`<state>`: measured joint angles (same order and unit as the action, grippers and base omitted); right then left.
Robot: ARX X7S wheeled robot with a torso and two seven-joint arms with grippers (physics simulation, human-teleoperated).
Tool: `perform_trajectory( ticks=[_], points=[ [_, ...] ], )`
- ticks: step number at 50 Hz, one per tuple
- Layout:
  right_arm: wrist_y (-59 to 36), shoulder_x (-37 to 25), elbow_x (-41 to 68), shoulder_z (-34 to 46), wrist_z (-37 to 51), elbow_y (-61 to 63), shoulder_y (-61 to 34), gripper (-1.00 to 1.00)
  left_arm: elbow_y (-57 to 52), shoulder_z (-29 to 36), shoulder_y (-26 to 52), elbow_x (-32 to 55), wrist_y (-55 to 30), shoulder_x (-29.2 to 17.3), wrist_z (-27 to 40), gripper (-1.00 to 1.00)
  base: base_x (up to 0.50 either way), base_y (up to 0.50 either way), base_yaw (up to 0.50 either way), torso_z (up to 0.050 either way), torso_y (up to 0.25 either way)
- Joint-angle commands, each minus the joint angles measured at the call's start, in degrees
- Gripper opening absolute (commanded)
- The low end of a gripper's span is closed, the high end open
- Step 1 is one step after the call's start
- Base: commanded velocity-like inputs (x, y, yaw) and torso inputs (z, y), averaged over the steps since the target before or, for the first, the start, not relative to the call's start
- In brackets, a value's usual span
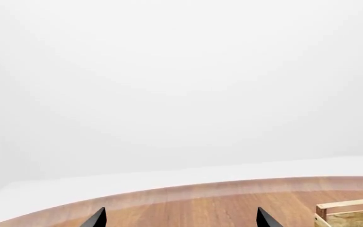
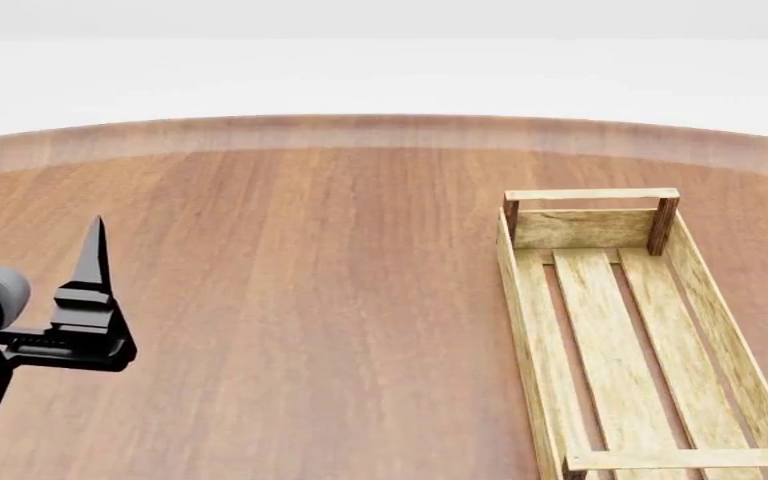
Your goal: Stack the right bowl on the left bowl and place them in the tray.
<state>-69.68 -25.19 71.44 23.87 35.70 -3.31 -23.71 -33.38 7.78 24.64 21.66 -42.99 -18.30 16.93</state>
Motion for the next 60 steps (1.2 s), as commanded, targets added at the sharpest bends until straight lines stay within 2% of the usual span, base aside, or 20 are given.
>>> perform_trajectory(
  ticks=[1,13,24,33,48,56,60],
  points=[
    [0.44,0.0,-0.97,0.77,-0.77,-0.15,0.02,-1.0,0.05,0.08,-0.05,0.23,0.16,-0.17,0.16,1.0,0.0,0.0,0.0,0.0,0.0],
    [2.48,-1.87,0.08,-0.13,-2.77,7.35,0.2,-1.0,-0.28,0.04,-0.27,0.56,0.19,-0.39,0.39,1.0,0.0,0.0,0.0,0.0,0.0],
    [3.5,-2.26,0.63,-1.27,-2.65,9.21,-1.28,-1.0,-0.48,0.12,-0.08,0.85,-0.01,-0.55,0.64,1.0,0.0,0.0,0.0,0.0,0.0],
    [1.68,-2.88,6.34,-5.43,1.88,12.05,-5.0,-1.0,-0.51,0.0,-0.13,1.09,0.11,-0.77,0.73,1.0,0.0,0.0,0.0,0.0,0.0],
    [0.48,-2.55,10.51,-7.7,5.16,11.97,-10.72,-1.0,0.22,0.39,-0.35,1.13,0.9,-0.8,0.77,1.0,0.0,0.0,0.0,0.0,0.0],
    [1.76,-1.5,8.22,-6.49,2.81,10.11,-12.99,-1.0,0.73,0.97,-0.23,1.0,1.26,-0.75,0.76,1.0,0.0,0.0,0.0,0.0,0.0],
    [4.45,-0.19,2.85,-3.98,-0.67,7.18,-15.59,-1.0,0.88,1.1,-0.15,1.02,1.39,-0.68,0.83,1.0,0.0,0.0,0.0,0.0,0.0]
  ],
)
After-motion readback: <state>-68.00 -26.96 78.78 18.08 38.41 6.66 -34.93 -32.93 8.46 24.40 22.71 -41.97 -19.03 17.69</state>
